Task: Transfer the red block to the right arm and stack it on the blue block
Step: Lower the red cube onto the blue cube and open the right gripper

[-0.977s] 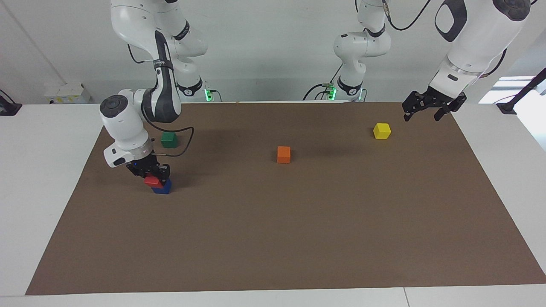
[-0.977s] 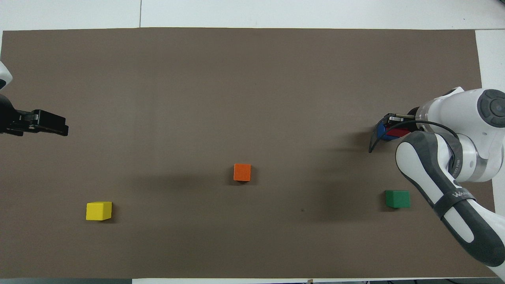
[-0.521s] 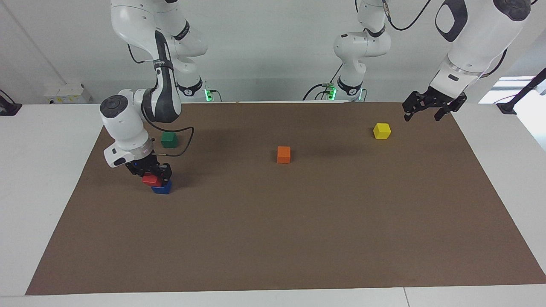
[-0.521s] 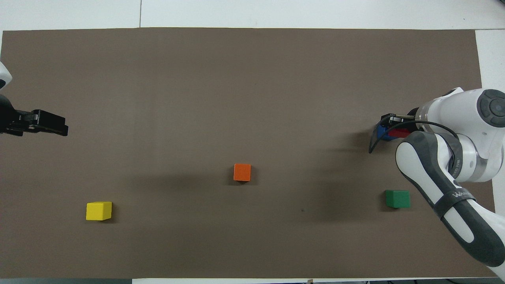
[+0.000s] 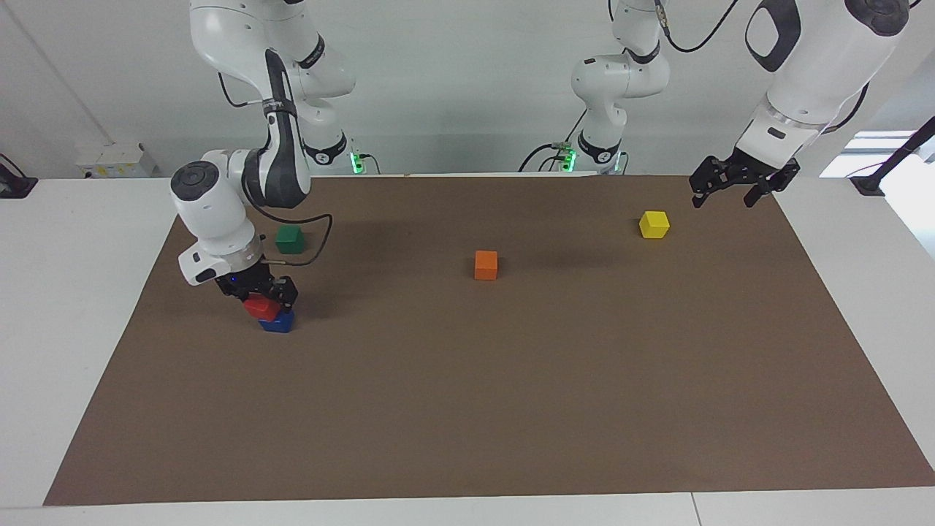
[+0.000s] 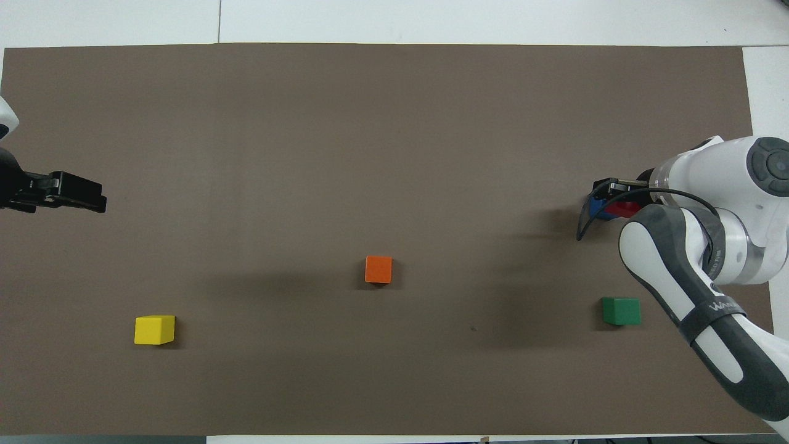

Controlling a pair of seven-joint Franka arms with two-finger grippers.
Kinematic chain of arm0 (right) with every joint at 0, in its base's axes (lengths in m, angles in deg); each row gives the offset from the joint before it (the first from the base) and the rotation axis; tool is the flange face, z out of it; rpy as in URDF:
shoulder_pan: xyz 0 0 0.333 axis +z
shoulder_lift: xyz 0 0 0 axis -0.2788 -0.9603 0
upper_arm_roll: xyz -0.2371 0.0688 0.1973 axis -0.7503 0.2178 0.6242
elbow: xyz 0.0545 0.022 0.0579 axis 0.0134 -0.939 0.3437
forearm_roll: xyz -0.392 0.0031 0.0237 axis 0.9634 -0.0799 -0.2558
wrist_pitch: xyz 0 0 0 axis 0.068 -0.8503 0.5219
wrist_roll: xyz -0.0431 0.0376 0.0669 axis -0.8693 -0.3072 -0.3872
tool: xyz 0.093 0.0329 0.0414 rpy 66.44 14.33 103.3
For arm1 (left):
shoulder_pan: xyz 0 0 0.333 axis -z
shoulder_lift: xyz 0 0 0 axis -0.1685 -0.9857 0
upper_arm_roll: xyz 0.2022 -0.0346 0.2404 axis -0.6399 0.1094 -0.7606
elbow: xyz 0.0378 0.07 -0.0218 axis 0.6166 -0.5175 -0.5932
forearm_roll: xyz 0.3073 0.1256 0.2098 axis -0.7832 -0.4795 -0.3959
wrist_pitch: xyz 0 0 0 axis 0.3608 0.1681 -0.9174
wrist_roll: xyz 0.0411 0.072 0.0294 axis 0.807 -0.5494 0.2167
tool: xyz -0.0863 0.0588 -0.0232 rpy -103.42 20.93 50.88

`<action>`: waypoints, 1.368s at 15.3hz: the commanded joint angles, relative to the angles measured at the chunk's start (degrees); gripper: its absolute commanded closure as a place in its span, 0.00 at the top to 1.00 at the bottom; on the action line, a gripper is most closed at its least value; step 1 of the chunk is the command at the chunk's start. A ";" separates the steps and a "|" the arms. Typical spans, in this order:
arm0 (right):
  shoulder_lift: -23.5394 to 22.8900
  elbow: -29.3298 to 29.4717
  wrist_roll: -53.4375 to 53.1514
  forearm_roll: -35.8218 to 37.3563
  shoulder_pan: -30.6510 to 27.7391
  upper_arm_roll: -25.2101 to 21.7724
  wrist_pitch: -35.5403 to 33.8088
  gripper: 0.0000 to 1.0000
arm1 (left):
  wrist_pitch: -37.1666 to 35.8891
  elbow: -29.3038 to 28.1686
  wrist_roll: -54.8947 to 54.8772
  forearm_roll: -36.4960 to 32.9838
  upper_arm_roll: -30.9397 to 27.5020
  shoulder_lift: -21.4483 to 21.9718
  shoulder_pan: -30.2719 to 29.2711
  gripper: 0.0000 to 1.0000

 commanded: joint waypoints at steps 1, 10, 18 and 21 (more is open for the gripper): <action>0.72 0.27 -0.12 1.41 -0.30 0.44 -1.33 0.95 | 0.05 -1.01 -0.35 -1.23 -0.08 1.08 -0.02 1.00; 0.55 0.80 -0.12 1.32 -0.21 0.70 -1.41 0.95 | 0.05 -1.01 -0.35 -1.23 -0.08 1.08 -0.02 1.00; 0.28 3.52 -0.03 1.23 -0.21 0.79 -4.14 0.95 | 0.05 -1.00 -0.35 -1.23 -0.08 1.08 -0.02 1.00; 0.19 5.62 0.06 1.23 -0.21 0.79 -6.76 0.95 | 0.05 -0.92 -0.35 -1.23 -0.08 1.08 -0.02 1.00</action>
